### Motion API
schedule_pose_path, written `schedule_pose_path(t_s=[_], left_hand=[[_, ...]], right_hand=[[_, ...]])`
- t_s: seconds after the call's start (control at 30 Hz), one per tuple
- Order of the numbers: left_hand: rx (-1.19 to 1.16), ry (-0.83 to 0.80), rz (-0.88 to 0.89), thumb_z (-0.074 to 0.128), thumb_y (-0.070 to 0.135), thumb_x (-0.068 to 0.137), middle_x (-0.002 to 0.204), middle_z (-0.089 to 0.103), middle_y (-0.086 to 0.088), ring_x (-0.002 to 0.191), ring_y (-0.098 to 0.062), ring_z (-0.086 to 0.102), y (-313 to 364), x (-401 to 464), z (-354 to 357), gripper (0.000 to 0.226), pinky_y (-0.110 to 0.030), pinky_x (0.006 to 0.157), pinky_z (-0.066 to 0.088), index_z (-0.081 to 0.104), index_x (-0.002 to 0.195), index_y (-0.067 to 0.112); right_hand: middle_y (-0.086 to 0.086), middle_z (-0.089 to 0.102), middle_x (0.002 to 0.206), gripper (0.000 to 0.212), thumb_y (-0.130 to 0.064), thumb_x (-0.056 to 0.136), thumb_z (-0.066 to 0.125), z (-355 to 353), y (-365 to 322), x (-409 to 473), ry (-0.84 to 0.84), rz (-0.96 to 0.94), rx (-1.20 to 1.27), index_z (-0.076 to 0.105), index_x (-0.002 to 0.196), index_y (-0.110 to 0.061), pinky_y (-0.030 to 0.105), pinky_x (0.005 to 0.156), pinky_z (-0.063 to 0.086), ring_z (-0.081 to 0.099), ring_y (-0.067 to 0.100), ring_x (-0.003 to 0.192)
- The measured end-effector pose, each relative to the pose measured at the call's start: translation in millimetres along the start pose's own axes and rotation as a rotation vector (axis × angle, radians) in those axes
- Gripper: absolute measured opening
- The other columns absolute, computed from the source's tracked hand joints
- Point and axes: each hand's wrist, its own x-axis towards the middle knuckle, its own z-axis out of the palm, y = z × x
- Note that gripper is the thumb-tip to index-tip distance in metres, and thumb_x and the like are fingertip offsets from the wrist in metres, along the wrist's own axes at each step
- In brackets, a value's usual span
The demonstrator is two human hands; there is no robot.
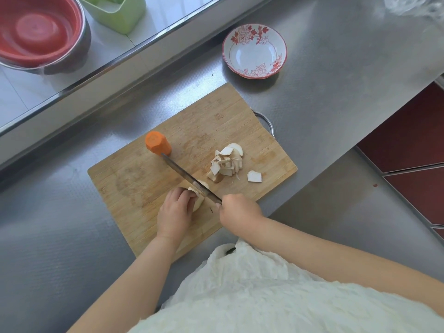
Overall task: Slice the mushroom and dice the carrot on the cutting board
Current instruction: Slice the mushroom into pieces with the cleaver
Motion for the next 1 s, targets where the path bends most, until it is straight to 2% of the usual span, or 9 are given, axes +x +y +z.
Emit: schedule_pose_path(t_s=[0.1,0.23,0.4,0.6,0.67,0.73,0.83,1.0], left_hand=[[0.006,-0.006,-0.017,0.075,0.006,0.08,0.084,0.064,-0.006,0.077,-0.029,0.059,0.7,0.4,0.2,0.006,-0.031,0.055,0.045,0.07,0.083,0.007],[0.002,-0.012,-0.007,0.076,0.007,0.08,0.084,0.064,-0.006,0.077,-0.029,0.059,-0.7,0.5,-0.1,0.006,-0.032,0.056,0.047,0.071,0.083,0.007],[-0.007,-0.016,0.007,0.074,0.008,0.081,0.083,0.064,-0.007,0.076,-0.03,0.058,-5.7,-0.1,4.6,0.005,-0.036,0.056,0.049,0.07,0.082,0.006],[-0.034,-0.02,0.012,0.071,0.01,0.084,0.083,0.063,-0.007,0.076,-0.03,0.058,-9.4,0.4,6.3,0.004,-0.038,0.055,0.049,0.069,0.083,0.007],[-0.047,-0.017,0.029,0.06,0.021,0.089,0.082,0.063,-0.005,0.075,-0.03,0.057,-11.5,1.2,6.9,0.017,-0.037,0.054,0.049,0.069,0.082,0.008],[-0.054,-0.023,0.037,0.049,0.03,0.09,0.081,0.063,-0.005,0.074,-0.029,0.057,-14.0,2.1,7.8,0.031,-0.036,0.054,0.048,0.069,0.082,0.008],[-0.049,-0.025,0.033,0.047,0.032,0.09,0.082,0.062,-0.004,0.075,-0.027,0.056,-14.7,1.2,7.4,0.034,-0.037,0.055,0.049,0.069,0.083,0.008],[-0.05,-0.01,0.059,0.05,0.03,0.091,0.083,0.061,-0.004,0.075,-0.025,0.054,-13.5,2.1,6.5,0.03,-0.035,0.054,0.047,0.069,0.083,0.009]], right_hand=[[0.009,0.056,0.087,0.025,-0.026,0.101,0.04,0.4,-1.4,-7.9,0.02,-0.029,-0.047,0.059,0.105,-0.01,0.029,0.059,0.036,0.049,0.026,0.076],[0.009,0.064,0.097,0.02,-0.018,0.1,0.042,2.2,-3.6,-9.5,0.009,-0.035,-0.075,0.059,0.106,-0.011,0.024,0.047,0.026,0.047,0.025,0.075],[0.01,0.064,0.098,0.019,-0.013,0.098,0.043,2.6,-8.3,-9.0,-0.039,0.001,-0.102,0.06,0.104,-0.009,0.029,0.062,0.038,0.049,0.024,0.076],[0.01,0.061,0.094,0.019,-0.004,0.092,0.044,1.9,-16.3,-4.5,-0.085,0.049,-0.082,0.06,0.103,-0.009,0.028,0.066,0.041,0.052,0.026,0.079],[0.008,0.06,0.09,0.019,-0.002,0.09,0.045,2.2,-19.2,-0.9,-0.097,0.057,-0.071,0.059,0.099,-0.011,0.028,0.067,0.042,0.051,0.026,0.079],[0.008,0.061,0.093,0.019,-0.003,0.091,0.045,2.9,-21.5,2.3,-0.101,0.062,-0.065,0.058,0.102,-0.011,0.028,0.067,0.042,0.056,0.028,0.084],[0.01,0.062,0.107,0.021,-0.007,0.094,0.045,6.4,-21.5,9.1,-0.087,0.068,-0.057,0.058,0.111,-0.009,0.029,0.069,0.043,0.061,0.028,0.097],[0.007,0.061,0.098,0.019,-0.019,0.098,0.045,14.2,-13.1,18.7,-0.075,0.092,-0.001,0.058,0.109,-0.01,0.029,0.066,0.042,0.06,0.026,0.089]])
